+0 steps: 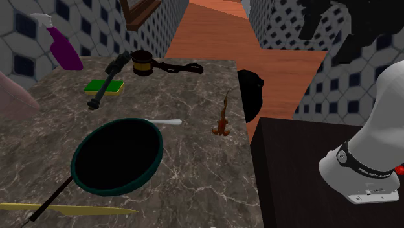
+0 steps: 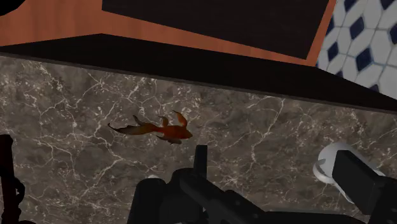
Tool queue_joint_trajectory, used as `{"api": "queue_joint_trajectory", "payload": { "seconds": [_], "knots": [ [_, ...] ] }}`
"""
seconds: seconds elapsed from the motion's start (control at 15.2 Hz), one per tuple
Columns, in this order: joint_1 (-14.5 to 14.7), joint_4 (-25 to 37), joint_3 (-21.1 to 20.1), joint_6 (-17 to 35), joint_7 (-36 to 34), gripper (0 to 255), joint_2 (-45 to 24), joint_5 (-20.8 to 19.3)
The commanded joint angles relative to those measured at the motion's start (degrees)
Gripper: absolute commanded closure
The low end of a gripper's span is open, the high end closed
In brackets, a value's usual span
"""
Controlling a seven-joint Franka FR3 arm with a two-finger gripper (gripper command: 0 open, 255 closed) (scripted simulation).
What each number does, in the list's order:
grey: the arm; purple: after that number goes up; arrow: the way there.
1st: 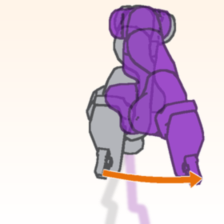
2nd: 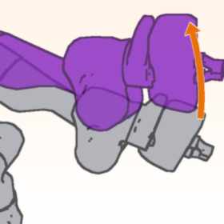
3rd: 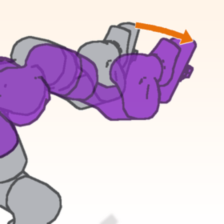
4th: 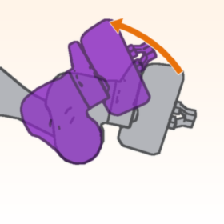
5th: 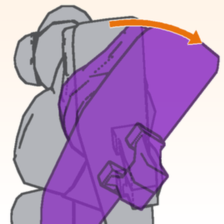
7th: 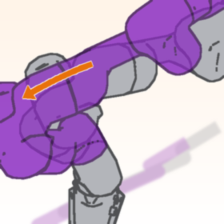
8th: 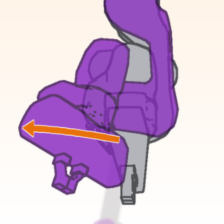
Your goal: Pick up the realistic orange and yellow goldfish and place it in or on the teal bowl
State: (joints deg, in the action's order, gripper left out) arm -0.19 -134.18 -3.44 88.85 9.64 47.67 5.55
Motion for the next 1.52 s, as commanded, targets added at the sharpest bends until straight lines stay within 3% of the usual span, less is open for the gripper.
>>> {"api": "queue_joint_trajectory", "payload": {
  "seconds": [0.0, 0.73, 1.45],
  "knots": [
    [0.0, 0.0, 0.0, 0.0, 0.0, 0, 0.0, 0.0],
    [5.2, -12.3, 9.9, 20.2, 30.0, 0, -8.5, -10.2],
    [9.7, -13.4, 18.4, 42.2, 56.2, 0, -28.1, -16.3]
  ]
}}
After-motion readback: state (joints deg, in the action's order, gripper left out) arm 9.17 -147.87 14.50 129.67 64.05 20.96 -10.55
